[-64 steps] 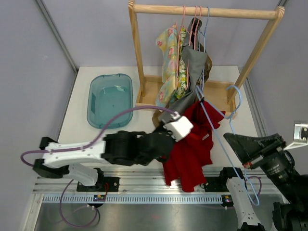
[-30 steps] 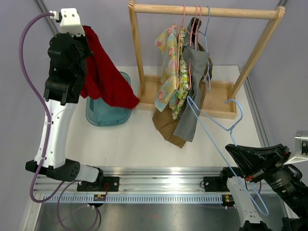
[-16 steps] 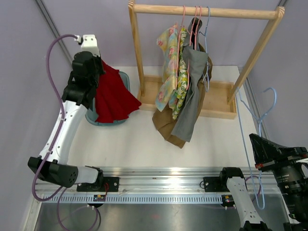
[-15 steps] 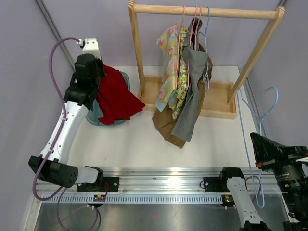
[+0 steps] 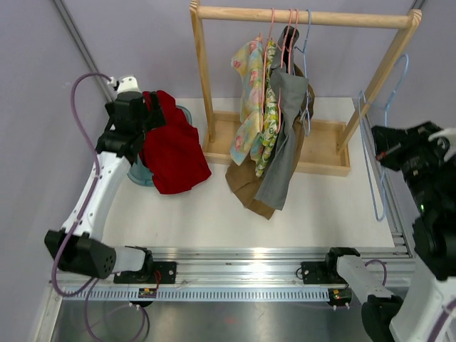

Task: Remove the skirt from the hanger

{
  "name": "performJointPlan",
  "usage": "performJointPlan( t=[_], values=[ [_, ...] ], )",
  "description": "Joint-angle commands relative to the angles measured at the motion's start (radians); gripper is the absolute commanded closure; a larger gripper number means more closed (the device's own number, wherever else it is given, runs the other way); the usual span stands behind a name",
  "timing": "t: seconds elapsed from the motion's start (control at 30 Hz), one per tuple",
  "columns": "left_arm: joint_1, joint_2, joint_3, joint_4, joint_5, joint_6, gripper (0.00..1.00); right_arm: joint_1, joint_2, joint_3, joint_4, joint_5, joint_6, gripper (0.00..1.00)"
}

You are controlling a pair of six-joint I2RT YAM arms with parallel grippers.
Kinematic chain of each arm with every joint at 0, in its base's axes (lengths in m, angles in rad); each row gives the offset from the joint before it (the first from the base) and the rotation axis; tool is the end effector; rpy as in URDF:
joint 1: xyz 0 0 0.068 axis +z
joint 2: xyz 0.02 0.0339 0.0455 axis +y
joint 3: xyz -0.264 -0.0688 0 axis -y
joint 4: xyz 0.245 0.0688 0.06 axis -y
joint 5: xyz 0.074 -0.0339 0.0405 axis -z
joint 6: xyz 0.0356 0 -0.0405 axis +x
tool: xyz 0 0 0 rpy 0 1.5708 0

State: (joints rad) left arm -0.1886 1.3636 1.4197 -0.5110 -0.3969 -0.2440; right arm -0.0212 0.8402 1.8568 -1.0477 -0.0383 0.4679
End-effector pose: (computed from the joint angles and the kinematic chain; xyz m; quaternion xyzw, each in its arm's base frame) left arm 0.3001 -0.0433 0.3986 -0.1274 0.8285 0.0520 0.5429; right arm 0.0313 0.0007 0.5466 0.1609 0.6998 0.1675 0.6756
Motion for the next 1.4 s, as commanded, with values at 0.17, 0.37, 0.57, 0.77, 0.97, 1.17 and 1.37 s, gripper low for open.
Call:
performJointPlan(
  t=[0.17,0.37,0.57,0.77,0.97,1.17,1.37],
  values=[
    [-0.023,-0.366,-0.278,-0.012,0.193,-0.097,0.01,0.003,0.299,0.177,0.242,0.029,0.008,1.0],
    [-0.068,-0.532,-0.462,-0.038,0.15,-0.087,0.01,0.003,0.485,0.241,0.348,0.066,-0.011,1.0],
    [-0.072,-0.609,-0.571,-0.041,0.138,-0.089,0.01,0.003,0.612,0.286,0.362,0.084,-0.012,1.0],
    [-0.074,-0.597,-0.565,-0.035,0.144,-0.071,0.01,0.003,0.583,0.159,0.377,0.12,-0.032,1.0],
    [-0.072,-0.589,-0.562,-0.032,0.151,-0.063,0.01,0.003,0.505,0.085,0.344,0.143,-0.04,0.84],
    [-0.072,-0.583,-0.559,-0.035,0.159,-0.058,0.01,0.003,0.458,0.149,0.313,0.074,-0.034,0.01],
    [-0.074,-0.58,-0.559,-0.035,0.158,-0.057,0.01,0.006,0.5,0.234,0.399,-0.308,0.009,0.01]
  ],
)
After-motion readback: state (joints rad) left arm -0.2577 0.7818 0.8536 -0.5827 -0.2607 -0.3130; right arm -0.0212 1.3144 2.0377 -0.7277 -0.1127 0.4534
